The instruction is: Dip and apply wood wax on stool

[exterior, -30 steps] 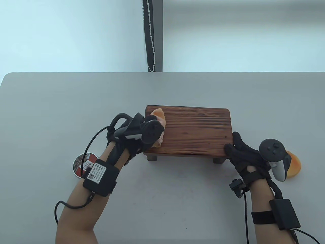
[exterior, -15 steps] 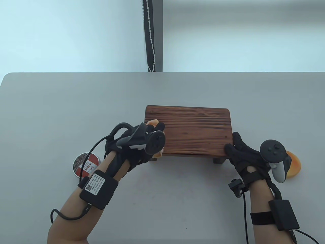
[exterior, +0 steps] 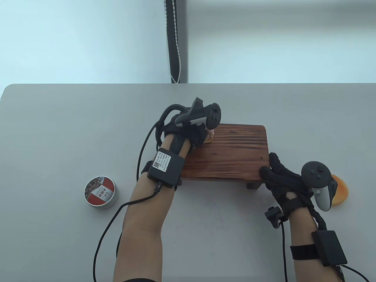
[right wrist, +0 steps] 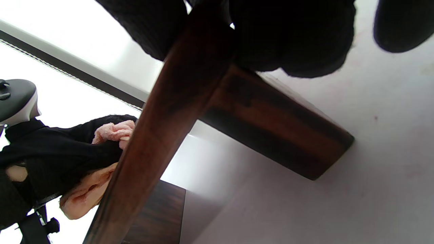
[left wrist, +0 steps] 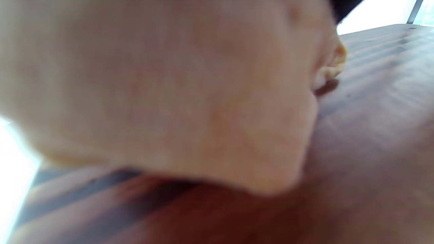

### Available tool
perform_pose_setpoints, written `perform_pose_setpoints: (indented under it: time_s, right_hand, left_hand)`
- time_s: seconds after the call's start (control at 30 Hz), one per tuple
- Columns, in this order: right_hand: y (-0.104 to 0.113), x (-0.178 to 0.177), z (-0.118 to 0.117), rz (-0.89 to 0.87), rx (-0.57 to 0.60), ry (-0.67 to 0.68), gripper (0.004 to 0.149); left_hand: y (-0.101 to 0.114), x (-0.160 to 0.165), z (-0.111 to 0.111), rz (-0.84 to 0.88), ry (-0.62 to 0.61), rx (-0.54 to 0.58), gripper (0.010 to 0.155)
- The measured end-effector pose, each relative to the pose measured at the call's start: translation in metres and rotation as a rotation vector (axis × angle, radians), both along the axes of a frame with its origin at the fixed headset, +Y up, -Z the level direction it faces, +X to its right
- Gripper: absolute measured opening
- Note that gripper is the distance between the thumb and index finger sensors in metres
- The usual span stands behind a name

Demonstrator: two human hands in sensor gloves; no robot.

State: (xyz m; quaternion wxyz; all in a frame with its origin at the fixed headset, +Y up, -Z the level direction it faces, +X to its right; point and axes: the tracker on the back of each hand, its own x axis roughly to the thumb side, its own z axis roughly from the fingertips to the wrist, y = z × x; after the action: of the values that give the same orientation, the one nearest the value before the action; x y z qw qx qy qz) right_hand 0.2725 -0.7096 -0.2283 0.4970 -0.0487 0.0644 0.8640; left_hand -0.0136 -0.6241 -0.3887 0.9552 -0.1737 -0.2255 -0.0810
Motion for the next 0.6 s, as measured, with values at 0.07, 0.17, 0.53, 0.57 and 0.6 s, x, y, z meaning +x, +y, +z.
perform_pose_setpoints:
  time_s: [0.07,0.17,0.53,0.57,0.6]
  right_hand:
    - [0.000,0.000,0.000,-0.002,0.001,0.000,0.073]
    - [0.000,0.000,0.000,-0.008,0.001,-0.004,0.073]
    - [0.001,0.000,0.000,0.008,0.000,0.001,0.073]
    - [0.001,0.000,0.000,0.008,0.000,0.001,0.073]
    - [0.001,0.000,0.000,0.007,0.001,0.001,0.073]
  left_hand:
    - [0.000,0.001,0.000,-0.001,-0.006,0.003,0.071]
    - [0.000,-0.004,0.012,0.005,-0.067,0.057,0.068]
    - [0.002,-0.042,0.118,-0.071,-0.297,0.097,0.067]
    - [0.002,-0.045,0.124,-0.068,-0.300,0.096,0.066]
    - [0.003,-0.050,0.132,-0.067,-0.312,0.095,0.067]
